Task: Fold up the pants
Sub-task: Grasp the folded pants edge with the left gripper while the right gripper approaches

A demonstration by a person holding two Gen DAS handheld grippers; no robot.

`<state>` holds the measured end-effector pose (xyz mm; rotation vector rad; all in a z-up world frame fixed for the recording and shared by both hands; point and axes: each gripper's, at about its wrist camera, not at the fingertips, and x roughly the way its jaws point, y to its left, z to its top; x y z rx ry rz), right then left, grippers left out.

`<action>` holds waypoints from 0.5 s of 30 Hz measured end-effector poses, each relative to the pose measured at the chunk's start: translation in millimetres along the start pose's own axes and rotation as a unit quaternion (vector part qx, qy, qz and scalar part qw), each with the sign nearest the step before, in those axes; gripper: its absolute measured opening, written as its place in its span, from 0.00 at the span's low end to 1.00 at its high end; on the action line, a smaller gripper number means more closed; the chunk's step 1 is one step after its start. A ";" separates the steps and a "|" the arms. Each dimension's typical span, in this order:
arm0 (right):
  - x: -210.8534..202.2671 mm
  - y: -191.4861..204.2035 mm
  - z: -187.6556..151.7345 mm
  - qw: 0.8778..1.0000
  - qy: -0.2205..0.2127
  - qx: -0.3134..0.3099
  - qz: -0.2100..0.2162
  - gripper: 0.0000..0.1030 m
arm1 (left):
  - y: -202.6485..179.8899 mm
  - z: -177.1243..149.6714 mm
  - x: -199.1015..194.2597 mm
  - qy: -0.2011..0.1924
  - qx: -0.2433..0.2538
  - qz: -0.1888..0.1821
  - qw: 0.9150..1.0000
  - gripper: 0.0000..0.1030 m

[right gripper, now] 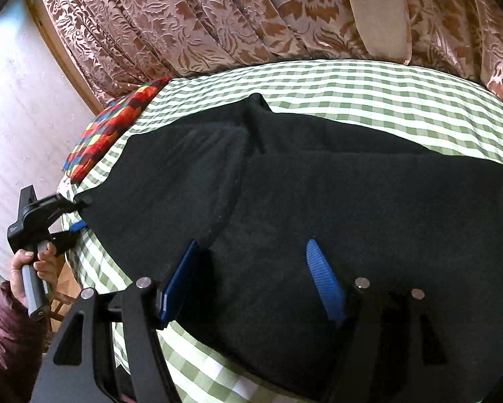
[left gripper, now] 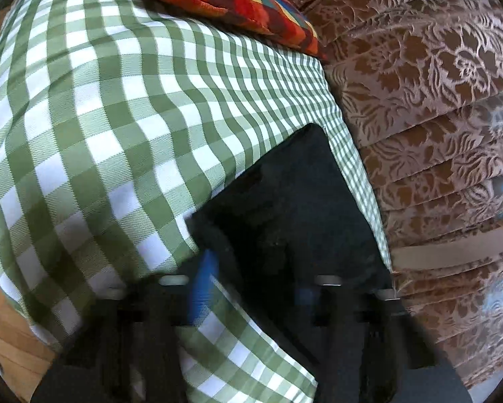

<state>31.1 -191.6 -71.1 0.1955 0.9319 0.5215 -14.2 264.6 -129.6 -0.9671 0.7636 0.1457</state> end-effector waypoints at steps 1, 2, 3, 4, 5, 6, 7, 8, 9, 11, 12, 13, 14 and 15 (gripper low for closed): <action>0.2 0.2 -0.2 1.000 0.000 0.001 0.000 0.65 | -5.7 -2.8 -1.5 -0.008 0.010 0.006 1.000 0.15; 0.5 -0.2 -0.7 1.000 0.000 0.002 0.001 0.65 | -11.9 -5.2 -4.1 -0.016 0.024 0.009 1.000 0.13; 1.1 -0.7 -0.9 1.000 -0.001 0.002 0.001 0.65 | -30.1 -10.8 -10.3 -0.033 0.069 0.016 0.997 0.12; 1.0 -0.3 -1.0 1.000 0.000 0.002 0.001 0.65 | -45.7 -16.6 -14.8 -0.045 0.108 0.020 0.993 0.12; 1.4 -0.2 -0.9 1.000 0.000 0.001 0.001 0.66 | -71.1 -26.7 -20.4 -0.055 0.165 0.023 0.984 0.12; 0.8 -0.8 -1.0 1.000 0.000 0.001 0.001 0.66 | -86.6 -34.5 -22.2 -0.058 0.201 0.026 0.978 0.11; 0.6 -1.3 -1.0 1.000 0.000 0.002 0.002 0.66 | -103.6 -44.3 -22.9 -0.062 0.241 0.031 0.968 0.11; 0.6 -1.5 -1.0 1.000 0.000 0.003 0.004 0.67 | -122.6 -56.9 -23.7 -0.068 0.285 0.036 0.955 0.11; 0.0 -2.2 -0.8 1.000 0.001 0.005 0.006 0.67 | -137.0 -67.9 -23.7 -0.072 0.318 0.037 0.945 0.11; -3.0 -1.7 0.7 1.000 0.002 0.008 0.011 0.70 | -161.6 -90.9 -21.6 -0.073 0.371 0.029 0.925 0.11; -4.7 -1.6 1.9 1.000 0.002 0.010 0.016 0.70 | -167.8 -98.7 -20.0 -0.072 0.387 0.028 0.919 0.11; -5.9 -1.5 3.0 1.000 0.001 0.010 0.018 0.71 | -174.7 -108.5 -17.6 -0.070 0.407 0.029 0.910 0.11; -6.9 -1.8 4.4 1.000 0.001 0.013 0.022 0.71 | -182.2 -119.5 -14.0 -0.068 0.430 0.030 0.900 0.11; -8.3 -1.7 5.8 0.999 0.001 0.016 0.029 0.71 | -186.1 -126.0 -10.9 -0.064 0.442 0.029 0.894 0.11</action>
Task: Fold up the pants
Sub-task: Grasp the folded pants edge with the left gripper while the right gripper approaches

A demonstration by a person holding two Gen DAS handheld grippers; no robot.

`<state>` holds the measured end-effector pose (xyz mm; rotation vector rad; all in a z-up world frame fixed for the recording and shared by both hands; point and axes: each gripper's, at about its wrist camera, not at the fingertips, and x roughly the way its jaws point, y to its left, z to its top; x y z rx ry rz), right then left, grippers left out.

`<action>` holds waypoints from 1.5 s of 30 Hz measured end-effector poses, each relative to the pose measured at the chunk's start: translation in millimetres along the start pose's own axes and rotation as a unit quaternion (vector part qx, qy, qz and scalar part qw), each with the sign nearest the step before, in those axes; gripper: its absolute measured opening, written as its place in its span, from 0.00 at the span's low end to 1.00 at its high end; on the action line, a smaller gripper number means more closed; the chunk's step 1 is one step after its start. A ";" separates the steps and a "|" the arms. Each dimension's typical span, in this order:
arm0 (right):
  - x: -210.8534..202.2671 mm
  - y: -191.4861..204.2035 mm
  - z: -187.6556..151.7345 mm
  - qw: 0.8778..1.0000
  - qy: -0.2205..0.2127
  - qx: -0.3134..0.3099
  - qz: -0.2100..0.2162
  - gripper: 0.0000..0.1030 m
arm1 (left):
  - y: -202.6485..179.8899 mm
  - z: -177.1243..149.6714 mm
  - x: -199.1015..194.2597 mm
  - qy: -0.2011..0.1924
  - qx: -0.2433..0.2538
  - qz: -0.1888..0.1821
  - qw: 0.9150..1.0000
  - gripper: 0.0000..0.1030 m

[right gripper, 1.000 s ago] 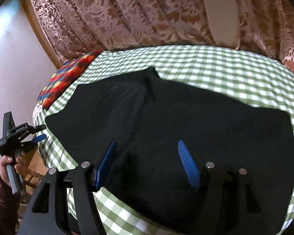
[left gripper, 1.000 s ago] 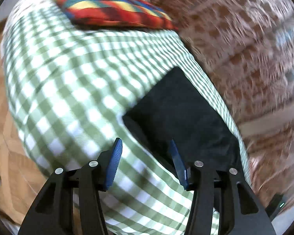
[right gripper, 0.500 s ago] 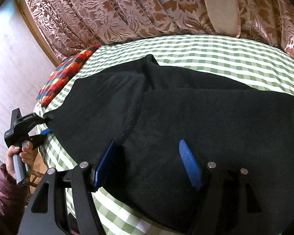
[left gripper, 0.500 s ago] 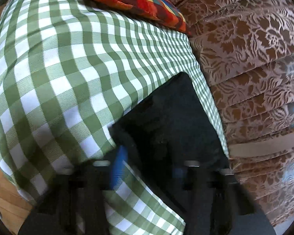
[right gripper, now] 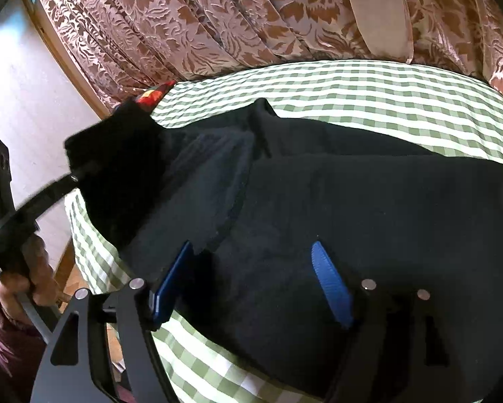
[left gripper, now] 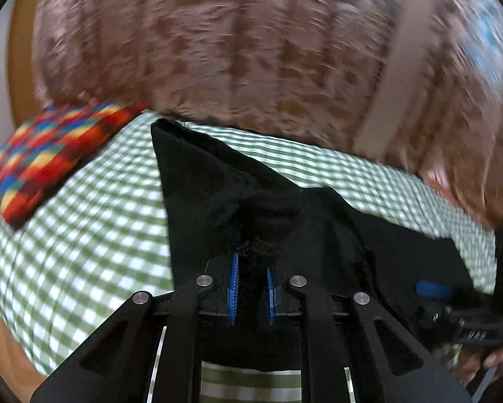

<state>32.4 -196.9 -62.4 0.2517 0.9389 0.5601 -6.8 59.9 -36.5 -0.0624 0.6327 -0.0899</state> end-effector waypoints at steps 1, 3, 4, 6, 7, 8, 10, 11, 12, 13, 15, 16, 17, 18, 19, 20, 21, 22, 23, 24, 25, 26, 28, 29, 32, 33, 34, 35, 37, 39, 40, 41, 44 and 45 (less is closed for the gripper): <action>-1.1 0.6 2.0 1.000 0.000 0.003 0.005 0.71 | -4.7 -1.0 1.0 0.002 0.007 -0.003 1.000 0.11; -3.3 -0.1 5.8 1.000 0.000 0.011 0.021 0.71 | -14.5 -1.8 4.3 0.004 0.021 -0.012 1.000 0.11; -4.0 -0.7 8.1 0.999 0.001 0.016 0.029 0.71 | -18.4 -2.6 5.2 0.005 0.027 -0.016 0.999 0.11; -4.6 -1.3 14.4 0.999 0.002 0.025 0.045 0.71 | -24.7 -6.1 5.8 0.005 0.034 -0.021 0.999 0.11; -4.4 -0.9 16.6 0.998 0.003 0.027 0.052 0.71 | -27.0 -7.3 6.2 0.006 0.038 -0.021 0.999 0.11; -4.2 0.4 20.1 0.998 0.005 0.030 0.063 0.72 | -28.1 -8.5 6.3 0.007 0.041 -0.022 0.999 0.11; -3.1 3.5 24.5 0.997 0.008 0.031 0.075 0.73 | -31.5 -10.2 7.6 0.009 0.045 -0.024 0.999 0.11; -1.4 5.9 27.4 0.996 0.011 0.032 0.082 0.73 | -31.9 -11.2 8.2 0.010 0.046 -0.026 0.999 0.11; 0.6 7.8 29.7 0.996 0.014 0.032 0.086 0.73 | -33.3 -11.2 8.3 0.011 0.047 -0.027 0.998 0.11; 2.8 10.0 31.6 0.995 0.018 0.031 0.090 0.73 | -34.0 -11.7 8.3 0.011 0.048 -0.027 0.998 0.11; 6.6 14.2 34.1 0.995 0.023 0.030 0.097 0.74 | -35.5 -13.1 8.0 0.011 0.049 -0.027 0.998 0.11; 8.8 16.3 35.3 0.994 0.027 0.030 0.101 0.74 | -35.7 -13.3 7.9 0.011 0.049 -0.028 0.998 0.11; 11.3 17.9 36.7 0.994 0.031 0.030 0.105 0.75 | -35.7 -13.5 7.9 0.011 0.048 -0.029 0.998 0.11; 13.5 19.4 38.1 0.993 0.035 0.031 0.108 0.76 | -35.6 -13.6 7.7 0.011 0.049 -0.030 0.998 0.11; 15.3 20.2 39.4 0.993 0.038 0.031 0.112 0.76 | -36.0 -13.8 7.4 0.010 0.049 -0.031 0.998 0.11; 17.0 21.5 41.0 0.992 0.041 0.032 0.117 0.78 | -36.4 -14.1 7.0 0.010 0.049 -0.031 0.998 0.11; 18.6 22.3 42.2 0.991 0.043 0.034 0.122 0.78 | -36.5 -14.4 6.7 0.009 0.050 -0.033 0.998 0.11; 19.9 22.7 43.9 0.990 0.046 0.038 0.129 0.79 | -36.6 -14.6 6.3 0.009 0.051 -0.034 0.998 0.11; 22.1 23.8 47.7 0.987 0.051 0.045 0.146 0.80 | -36.9 -14.9 5.9 0.008 0.051 -0.035 0.998 0.11; 23.3 25.1 50.6 0.985 0.053 0.050 0.156 0.81 | -37.3 -15.3 5.3 0.007 0.053 -0.036 0.998 0.11; 24.7 26.4 55.0 0.983 0.054 0.054 0.166 0.83 | -37.3 -15.6 4.8 0.007 0.055 -0.038 0.998 0.11; 27.4 29.0 60.3 0.981 0.056 0.057 0.178 0.84 | -38.0 -15.9 4.4 0.006 0.057 -0.037 0.998 0.11; 33.8 33.0 68.4 0.978 0.060 0.060 0.190 0.85 | -38.7 -16.3 3.7 0.005 0.059 -0.038 0.998 0.11; 38.3 34.8 72.7 0.977 0.064 0.062 0.194 0.86 | -38.6 -16.3 3.5 0.005 0.059 -0.039 0.997 0.11; 57.3 41.4 87.2 0.973 0.080 0.070 0.206 0.86 | -37.9 -16.6 2.9 0.005 0.057 -0.041 0.998 0.11; 65.4 44.5 92.6 0.972 0.085 0.072 0.208 0.86 | -37.9 -16.7 2.7 0.004 0.057 -0.041 0.998 0.11; 71.4 47.3 96.2 0.970 0.091 0.072 0.212 0.86 | -38.1 -16.9 2.8 0.005 0.056 -0.041 0.998 0.11; 80.7 52.9 100.3 0.969 0.104 0.067 0.214 0.85 | -38.4 -17.5 2.4 0.005 0.056 -0.042 0.997 0.11; 90.4 60.3 103.0 0.971 0.115 0.051 0.202 0.70 | -40.2 -18.5 1.0 0.004 0.061 -0.044 0.997 0.11; 97.0 71.8 104.8 0.971 0.125 0.026 0.204 0.43 | -42.5 -19.4 0.0 0.003 0.068 -0.044 0.997 0.11; 96.9 77.3 105.2 0.972 0.124 0.014 0.197 0.32 | -43.0 -19.9 0.7 0.006 0.069 -0.045 0.997 0.11; 94.6 82.9 105.1 0.975 0.119 -0.001 0.185 0.26 | -43.1 -21.0 1.2 0.009 0.069 -0.045 0.997 0.11; 88.1 86.2 104.6 0.976 0.111 -0.009 0.187 0.17 | -40.8 -24.5 -1.5 0.007 0.073 -0.045 0.996 0.11; 85.8 86.2 104.3 0.976 0.109 -0.011 0.188 0.16 | -36.6 -25.1 -4.5 0.005 0.070 -0.056 0.996 0.12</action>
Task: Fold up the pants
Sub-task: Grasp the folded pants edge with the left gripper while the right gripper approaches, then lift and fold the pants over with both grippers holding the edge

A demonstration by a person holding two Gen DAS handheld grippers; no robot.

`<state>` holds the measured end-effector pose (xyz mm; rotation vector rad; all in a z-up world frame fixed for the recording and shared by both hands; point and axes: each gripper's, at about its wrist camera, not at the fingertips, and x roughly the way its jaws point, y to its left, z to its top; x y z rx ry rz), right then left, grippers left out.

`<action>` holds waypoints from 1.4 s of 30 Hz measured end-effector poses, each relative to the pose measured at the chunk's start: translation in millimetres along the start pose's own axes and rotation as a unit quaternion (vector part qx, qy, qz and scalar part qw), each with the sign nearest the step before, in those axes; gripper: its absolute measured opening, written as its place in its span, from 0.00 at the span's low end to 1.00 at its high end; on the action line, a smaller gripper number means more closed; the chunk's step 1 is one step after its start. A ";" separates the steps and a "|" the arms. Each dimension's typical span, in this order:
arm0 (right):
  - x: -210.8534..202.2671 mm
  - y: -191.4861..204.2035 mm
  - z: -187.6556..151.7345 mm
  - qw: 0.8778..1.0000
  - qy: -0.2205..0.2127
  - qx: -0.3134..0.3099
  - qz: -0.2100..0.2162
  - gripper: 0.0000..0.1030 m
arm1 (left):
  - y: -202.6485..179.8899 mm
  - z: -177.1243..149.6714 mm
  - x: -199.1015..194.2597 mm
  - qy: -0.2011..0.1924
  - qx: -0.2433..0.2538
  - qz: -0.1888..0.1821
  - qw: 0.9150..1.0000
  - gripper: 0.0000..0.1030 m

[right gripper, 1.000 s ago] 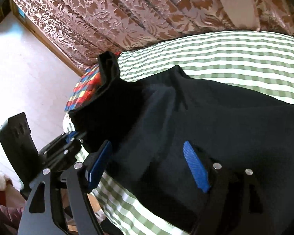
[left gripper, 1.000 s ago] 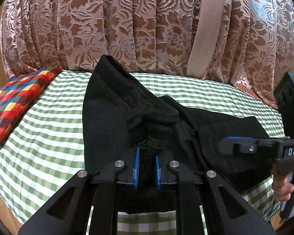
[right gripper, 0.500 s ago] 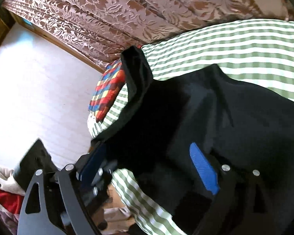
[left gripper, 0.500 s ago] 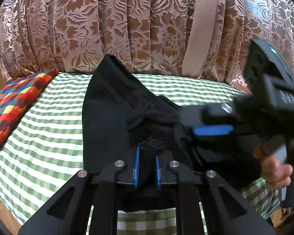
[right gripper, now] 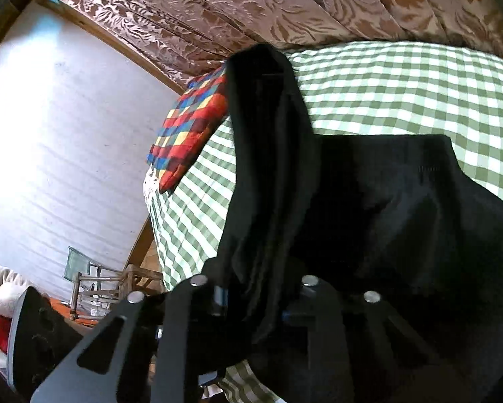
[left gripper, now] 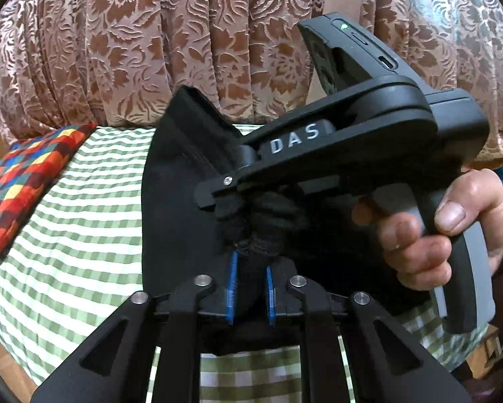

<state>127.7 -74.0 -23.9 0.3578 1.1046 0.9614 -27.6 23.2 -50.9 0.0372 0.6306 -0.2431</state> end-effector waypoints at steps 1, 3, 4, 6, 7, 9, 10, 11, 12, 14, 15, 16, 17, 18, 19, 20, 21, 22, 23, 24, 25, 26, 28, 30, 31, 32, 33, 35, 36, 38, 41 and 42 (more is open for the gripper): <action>-2.2 1.9 -0.9 1.000 -0.002 -0.002 0.001 0.16 | 4.0 -0.6 -3.5 -0.003 -0.004 -0.014 1.000 0.14; -10.8 6.4 -3.1 1.000 -0.012 -0.003 0.012 0.16 | 19.8 -3.0 -15.8 -0.012 -0.030 -0.069 0.997 0.24; -14.9 7.8 -3.6 1.000 -0.016 -0.004 0.016 0.15 | 31.4 -4.9 -23.1 -0.019 -0.055 -0.101 0.993 0.27; -26.9 14.7 -6.5 0.999 -0.025 -0.009 0.025 0.15 | 60.3 -11.5 -37.2 -0.035 -0.122 -0.159 0.979 0.35; -32.9 19.9 -7.3 0.999 -0.029 -0.014 0.027 0.15 | 79.1 -15.5 -43.8 -0.043 -0.161 -0.184 0.969 0.35; -46.1 31.2 -9.6 0.998 -0.038 -0.026 0.033 0.15 | 101.1 -20.5 -50.7 -0.054 -0.199 -0.171 0.963 0.35; -53.1 35.8 -10.6 0.998 -0.043 -0.032 0.034 0.15 | 110.0 -22.0 -52.1 -0.057 -0.212 -0.160 0.962 0.35; -64.1 40.2 -12.3 0.997 -0.050 -0.038 0.035 0.15 | 116.6 -23.2 -52.5 -0.058 -0.222 -0.152 0.961 0.35; -73.9 42.7 -14.5 0.997 -0.056 -0.042 0.036 0.15 | 122.9 -23.9 -52.0 -0.060 -0.233 -0.147 0.959 0.35; -89.6 44.5 -19.8 0.996 -0.064 -0.046 0.033 0.15 | 126.7 -22.6 -45.2 -0.055 -0.245 -0.141 0.958 0.35; -100.7 44.5 -22.7 0.996 -0.070 -0.048 0.031 0.15 | 127.1 -18.5 -40.9 -0.051 -0.244 -0.138 0.958 0.35; -111.2 42.4 -26.0 0.996 -0.077 -0.046 0.029 0.15 | 124.9 -14.9 -37.2 -0.048 -0.242 -0.141 0.959 0.35; -119.0 40.0 -29.4 0.995 -0.082 -0.043 0.027 0.15 | 120.4 -11.8 -32.6 -0.045 -0.239 -0.148 0.958 0.35; -131.8 35.6 -35.1 0.995 -0.090 -0.040 0.025 0.15 | 112.5 -7.6 -26.7 -0.040 -0.234 -0.154 0.959 0.35; -144.7 30.4 -41.1 0.994 -0.099 -0.035 0.023 0.15 | 105.5 -3.2 -21.1 -0.036 -0.227 -0.160 0.960 0.35; -157.3 24.8 -46.9 0.994 -0.107 -0.030 0.017 0.15 | 97.1 0.2 -16.2 -0.031 -0.219 -0.169 0.960 0.35; -168.2 19.5 -54.3 0.993 -0.113 -0.028 0.011 0.15 | 86.6 6.1 -7.8 -0.022 -0.212 -0.184 0.960 0.35; -179.6 12.9 -60.6 0.993 -0.119 -0.023 0.004 0.15 | 77.7 9.7 -1.6 -0.014 -0.205 -0.197 0.959 0.35; -191.1 5.5 -67.3 0.992 -0.126 -0.018 -0.003 0.15 | 67.2 13.0 4.5 -0.005 -0.197 -0.209 0.958 0.35; -199.3 -2.1 -72.4 0.991 -0.132 -0.013 -0.013 0.15 | 54.2 15.8 12.1 0.007 -0.185 -0.223 0.957 0.35; -208.6 -9.0 -80.2 0.990 -0.137 -0.009 -0.023 0.15 | 42.7 17.3 18.1 0.019 -0.176 -0.236 0.956 0.35; -215.3 -17.5 -87.3 0.990 -0.139 -0.002 -0.032 0.15 | 28.8 18.0 25.7 0.035 -0.165 -0.254 0.952 0.35; -227.9 -48.4 -107.5 0.987 -0.145 0.033 -0.058 0.15 | 6.5 15.8 34.0 0.061 -0.140 -0.279 0.948 0.35; -234.1 -78.6 -125.7 0.984 -0.144 0.068 -0.083 0.15 | -12.9 12.7 38.8 0.082 -0.113 -0.288 0.947 0.35; -235.3 -93.7 -135.9 0.981 -0.141 0.087 -0.101 0.15 | -20.8 10.6 40.4 0.091 -0.101 -0.292 0.947 0.35; -234.9 -109.9 -146.3 0.978 -0.138 0.110 -0.112 0.15 | -27.9 8.7 41.4 0.098 -0.090 -0.296 0.946 0.35; -233.7 -126.8 -156.4 0.975 -0.136 0.134 -0.118 0.14 | -34.4 6.3 41.0 0.103 -0.080 -0.300 0.945 0.35; -223.6 -154.2 -175.2 0.968 -0.128 0.168 -0.134 0.14 | -45.4 3.6 40.6 0.108 -0.060 -0.299 0.946 0.35; -220.3 -164.9 -181.7 0.967 -0.134 0.182 -0.121 0.14 | -47.7 3.9 41.8 0.110 -0.057 -0.298 0.946 0.35; -222.5 -174.8 -188.4 0.961 -0.163 0.205 -0.091 0.13 | -53.4 4.6 44.2 0.115 -0.054 -0.295 0.947 0.35; -231.6 -170.8 -192.1 0.958 -0.180 0.211 -0.081 0.22 | -54.1 6.0 41.6 0.110 -0.049 -0.284 0.951 0.35; -237.5 -165.6 -193.3 0.956 -0.186 0.211 -0.084 0.25 | -52.1 8.3 39.7 0.107 -0.053 -0.286 0.951 0.35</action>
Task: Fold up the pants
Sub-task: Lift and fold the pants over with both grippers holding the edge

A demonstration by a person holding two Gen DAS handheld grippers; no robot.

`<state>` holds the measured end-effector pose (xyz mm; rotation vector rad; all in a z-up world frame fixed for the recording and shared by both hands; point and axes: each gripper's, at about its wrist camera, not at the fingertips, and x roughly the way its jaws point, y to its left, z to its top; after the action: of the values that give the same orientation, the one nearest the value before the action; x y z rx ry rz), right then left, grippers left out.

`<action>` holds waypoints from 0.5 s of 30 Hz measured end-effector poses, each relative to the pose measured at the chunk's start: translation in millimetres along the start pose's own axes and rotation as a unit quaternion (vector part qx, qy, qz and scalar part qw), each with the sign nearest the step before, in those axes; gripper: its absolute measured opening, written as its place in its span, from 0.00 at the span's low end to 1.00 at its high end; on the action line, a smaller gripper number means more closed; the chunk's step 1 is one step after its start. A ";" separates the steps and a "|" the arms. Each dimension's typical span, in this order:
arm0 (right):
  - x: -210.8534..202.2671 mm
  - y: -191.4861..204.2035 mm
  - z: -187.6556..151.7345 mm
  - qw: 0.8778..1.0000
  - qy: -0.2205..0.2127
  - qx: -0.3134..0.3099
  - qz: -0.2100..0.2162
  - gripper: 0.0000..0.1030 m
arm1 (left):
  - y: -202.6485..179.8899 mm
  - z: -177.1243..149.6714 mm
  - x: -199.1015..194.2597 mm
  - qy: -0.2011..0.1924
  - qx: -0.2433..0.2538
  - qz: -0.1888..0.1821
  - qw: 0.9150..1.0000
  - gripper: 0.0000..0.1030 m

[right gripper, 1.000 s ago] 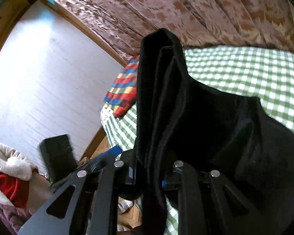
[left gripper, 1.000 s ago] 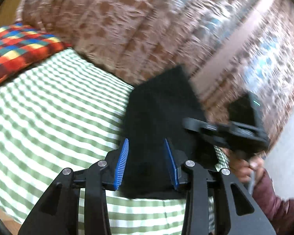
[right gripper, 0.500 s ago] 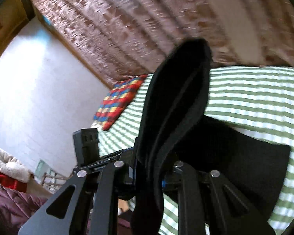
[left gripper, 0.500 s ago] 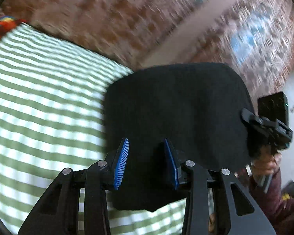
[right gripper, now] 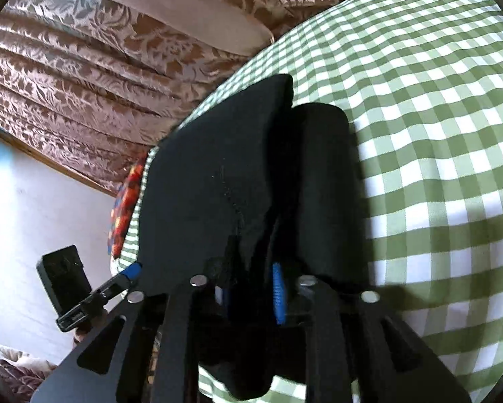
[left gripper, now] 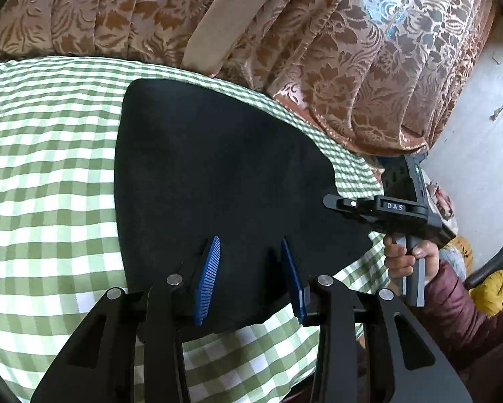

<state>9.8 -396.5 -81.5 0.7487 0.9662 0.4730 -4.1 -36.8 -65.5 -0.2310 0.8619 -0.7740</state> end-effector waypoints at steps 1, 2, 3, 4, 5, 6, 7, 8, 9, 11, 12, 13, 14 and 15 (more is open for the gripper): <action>-7.8 3.3 -1.2 1.000 -0.007 -0.002 -0.002 0.31 | 0.6 0.3 -2.9 -0.004 -0.003 -0.002 1.000 0.35; -14.8 7.8 -4.2 1.000 -0.013 -0.003 -0.002 0.33 | 2.0 1.6 -8.2 -0.012 -0.009 -0.007 1.000 0.35; -23.4 11.3 -7.0 1.000 -0.020 -0.002 0.000 0.34 | 3.1 3.3 -11.9 -0.018 -0.012 -0.011 1.000 0.35; -33.4 13.8 -10.3 1.000 -0.028 -0.001 0.000 0.35 | 4.6 4.0 -16.6 -0.025 -0.014 -0.012 1.000 0.35; -46.4 16.6 -15.2 0.999 -0.038 -0.003 0.001 0.35 | 6.5 4.2 -21.6 -0.032 -0.016 -0.009 0.999 0.35; -51.9 18.4 -18.8 0.999 -0.041 -0.004 0.004 0.35 | 9.2 4.4 -26.9 -0.039 -0.019 -0.006 0.999 0.35; -59.7 22.2 -25.6 0.999 -0.041 -0.008 0.008 0.35 | 11.2 4.2 -30.2 -0.044 -0.020 -0.003 0.999 0.35; -62.8 23.8 -32.0 0.999 -0.038 -0.010 0.008 0.35 | 12.6 4.0 -32.2 -0.047 -0.021 0.001 0.999 0.35; -64.1 28.3 -38.8 0.999 -0.031 -0.013 0.002 0.35 | 14.3 3.7 -33.6 -0.049 -0.021 0.006 0.999 0.35; -57.4 35.6 -45.5 1.000 -0.022 -0.013 0.000 0.37 | 16.0 3.2 -34.2 -0.050 -0.019 0.016 0.998 0.35; -54.5 34.9 -50.5 1.000 -0.016 -0.013 -0.001 0.39 | 16.6 2.0 -33.6 -0.050 -0.018 0.019 0.998 0.35; -48.7 35.4 -52.6 1.000 -0.012 -0.014 -0.005 0.42 | 16.3 1.1 -32.3 -0.048 -0.017 0.020 0.998 0.35; -42.5 35.3 -52.0 1.000 -0.011 -0.011 -0.009 0.41 | 16.1 -0.2 -30.1 -0.047 -0.015 0.026 0.998 0.35; -35.6 32.3 -52.5 1.000 -0.008 -0.007 -0.017 0.41 | 15.6 -1.4 -27.3 -0.044 -0.013 0.032 0.998 0.35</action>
<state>-54.6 -380.0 -55.9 0.7213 0.9579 0.4430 -8.1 -6.6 -57.6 -0.2573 0.7927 -0.6889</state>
